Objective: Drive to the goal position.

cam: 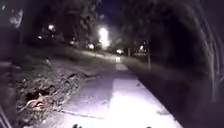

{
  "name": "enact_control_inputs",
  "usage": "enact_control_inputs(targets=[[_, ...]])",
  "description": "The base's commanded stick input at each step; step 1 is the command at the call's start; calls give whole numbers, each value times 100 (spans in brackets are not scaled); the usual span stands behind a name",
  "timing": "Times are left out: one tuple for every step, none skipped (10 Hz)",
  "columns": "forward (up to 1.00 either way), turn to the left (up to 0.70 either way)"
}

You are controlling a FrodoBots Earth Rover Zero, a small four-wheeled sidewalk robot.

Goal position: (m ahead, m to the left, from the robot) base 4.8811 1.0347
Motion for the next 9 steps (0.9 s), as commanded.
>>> enact_control_inputs(targets=[[30,0],[30,0],[30,0],[30,0],[30,0],[30,0],[30,0],[30,0],[30,0]])
